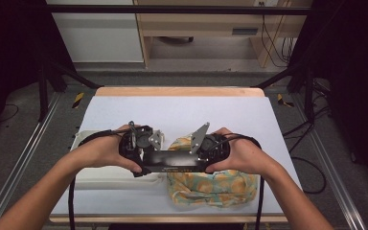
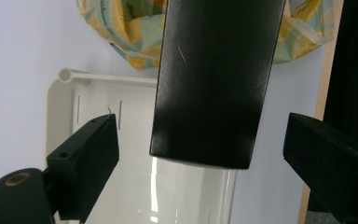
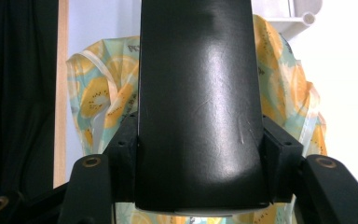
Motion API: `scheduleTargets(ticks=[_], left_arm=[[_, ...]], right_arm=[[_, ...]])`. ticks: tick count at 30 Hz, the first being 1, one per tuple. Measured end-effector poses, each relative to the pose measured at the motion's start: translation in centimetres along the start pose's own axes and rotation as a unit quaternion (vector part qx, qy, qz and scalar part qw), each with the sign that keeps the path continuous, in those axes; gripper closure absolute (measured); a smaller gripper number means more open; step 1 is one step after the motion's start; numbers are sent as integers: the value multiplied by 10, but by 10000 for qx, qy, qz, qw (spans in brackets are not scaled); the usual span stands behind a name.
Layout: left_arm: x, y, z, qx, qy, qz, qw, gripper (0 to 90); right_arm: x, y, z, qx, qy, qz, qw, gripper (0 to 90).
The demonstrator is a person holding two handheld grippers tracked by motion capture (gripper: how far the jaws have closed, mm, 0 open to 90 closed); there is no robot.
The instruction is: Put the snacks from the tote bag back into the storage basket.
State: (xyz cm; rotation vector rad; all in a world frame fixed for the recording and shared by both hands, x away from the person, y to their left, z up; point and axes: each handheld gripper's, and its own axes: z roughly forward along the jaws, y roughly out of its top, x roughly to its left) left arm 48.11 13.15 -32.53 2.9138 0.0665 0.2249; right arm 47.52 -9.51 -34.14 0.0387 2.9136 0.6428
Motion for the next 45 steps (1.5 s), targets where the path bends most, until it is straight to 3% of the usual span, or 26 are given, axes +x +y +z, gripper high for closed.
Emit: scheduleTargets(ticks=[14, 27, 40, 45], left_arm=[[-5, 10, 14, 293, -231, 330, 9988, 212], [-6, 14, 19, 380, -296, 432, 9979, 344], [-6, 13, 22, 466, -276, 478, 9974, 352], [-5, 14, 22, 510, -314, 452, 9972, 410]], right_arm=[[1, 5, 1, -97, 100, -16, 9999, 435], [1, 0, 4, -133, 190, 77, 9997, 435], [1, 1, 3, -257, 219, 76, 9994, 435], [2, 2, 4, -223, 234, 69, 9995, 435]])
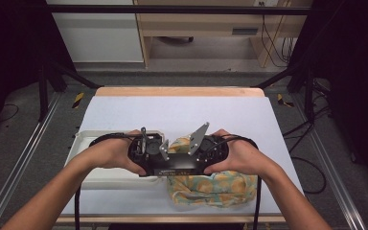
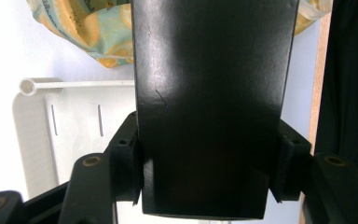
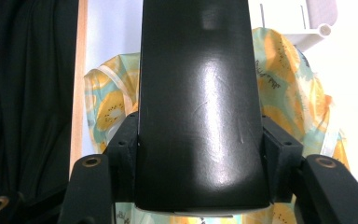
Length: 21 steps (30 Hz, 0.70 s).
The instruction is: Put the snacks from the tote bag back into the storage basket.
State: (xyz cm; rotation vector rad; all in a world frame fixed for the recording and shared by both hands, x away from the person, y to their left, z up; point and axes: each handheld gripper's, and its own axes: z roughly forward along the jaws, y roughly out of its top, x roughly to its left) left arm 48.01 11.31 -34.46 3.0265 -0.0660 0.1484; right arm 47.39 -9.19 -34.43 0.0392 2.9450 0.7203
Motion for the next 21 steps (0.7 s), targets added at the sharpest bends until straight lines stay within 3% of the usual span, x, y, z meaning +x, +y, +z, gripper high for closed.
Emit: scheduleTargets(ticks=[10, 12, 17, 21], left_arm=[[-1, 1, 1, -27, 164, 32, 9999, 431], [-1, 0, 1, -25, 168, 34, 9998, 432], [1, -5, 3, -35, 134, -46, 9999, 433], [3, -9, -2, -108, 161, -106, 9998, 433]], right_arm=[[1, -1, 1, 39, -118, -48, 9999, 423], [2, -2, 0, 36, -116, 20, 9999, 373], [3, -9, -12, -98, -371, 265, 9989, 152], [6, -26, -24, -331, -623, 619, 9956, 112]])
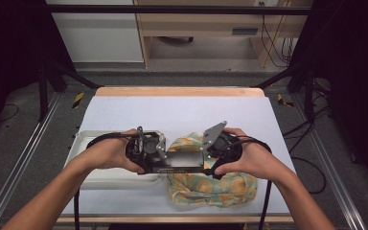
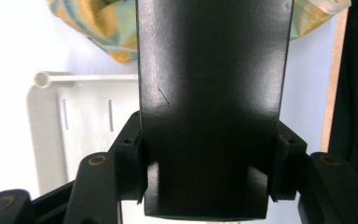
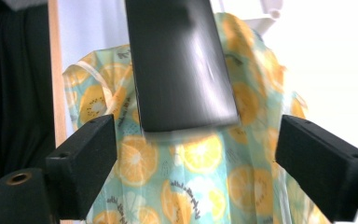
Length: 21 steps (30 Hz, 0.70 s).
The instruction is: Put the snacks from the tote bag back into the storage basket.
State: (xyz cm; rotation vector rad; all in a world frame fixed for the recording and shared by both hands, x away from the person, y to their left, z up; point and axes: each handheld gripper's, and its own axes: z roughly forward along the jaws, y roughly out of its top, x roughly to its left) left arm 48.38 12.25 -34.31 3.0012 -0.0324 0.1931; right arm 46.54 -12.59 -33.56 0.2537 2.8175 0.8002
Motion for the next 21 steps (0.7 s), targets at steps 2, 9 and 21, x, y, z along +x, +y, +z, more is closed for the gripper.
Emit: scheduleTargets(ticks=[2, 9, 21], left_arm=[[1, -3, -2, -16, 23, -13, 10000, 433], [4, -17, -11, -39, 53, -103, 9999, 433], [5, -41, -18, -53, 157, -236, 9996, 432]], right_arm=[[-1, -10, -6, -66, -106, 177, 9998, 98], [-1, -51, -18, -206, -872, 1096, 9899, 72], [13, -117, -1, -878, -1761, 2822, 9389, 92]])
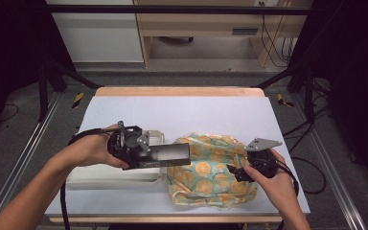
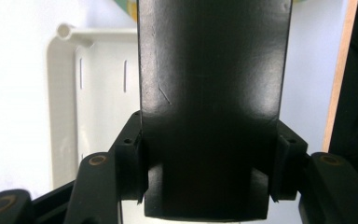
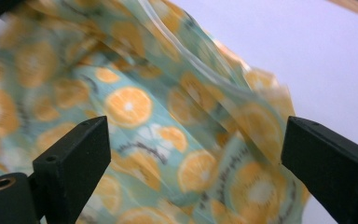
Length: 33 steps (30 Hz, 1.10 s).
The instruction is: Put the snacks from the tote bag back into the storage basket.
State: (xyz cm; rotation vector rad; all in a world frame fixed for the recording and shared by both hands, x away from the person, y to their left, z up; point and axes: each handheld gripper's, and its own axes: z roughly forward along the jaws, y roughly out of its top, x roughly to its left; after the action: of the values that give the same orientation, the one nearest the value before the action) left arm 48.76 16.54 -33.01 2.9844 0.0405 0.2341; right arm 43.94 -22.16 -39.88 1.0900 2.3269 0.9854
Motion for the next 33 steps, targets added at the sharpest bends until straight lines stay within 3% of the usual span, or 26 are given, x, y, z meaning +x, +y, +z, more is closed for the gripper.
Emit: scheduleTargets(ticks=[6, 11, 14, 18, 27, 33], left_arm=[[-1, -12, -6, -34, 89, -97, 9999, 432], [1, -22, -11, -68, 145, -163, 9997, 432], [0, -27, -14, -67, 194, -188, 9996, 432], [-1, -34, -19, -104, 252, -222, 9994, 432], [2, -45, -27, -180, 316, -229, 9991, 432], [6, -52, -28, -132, 354, -254, 9990, 432]], right_arm=[[-13, -17, -4, -160, -572, 332, 9977, 97], [-19, -33, -13, -483, -1184, 639, 9897, 94], [-19, -46, -12, -713, -1367, 674, 9857, 96], [-21, -58, -10, -896, -1423, 836, 9822, 99], [-24, -73, -11, -796, -1596, 977, 9791, 91], [-26, -75, -15, -849, -1765, 1055, 9749, 90]])
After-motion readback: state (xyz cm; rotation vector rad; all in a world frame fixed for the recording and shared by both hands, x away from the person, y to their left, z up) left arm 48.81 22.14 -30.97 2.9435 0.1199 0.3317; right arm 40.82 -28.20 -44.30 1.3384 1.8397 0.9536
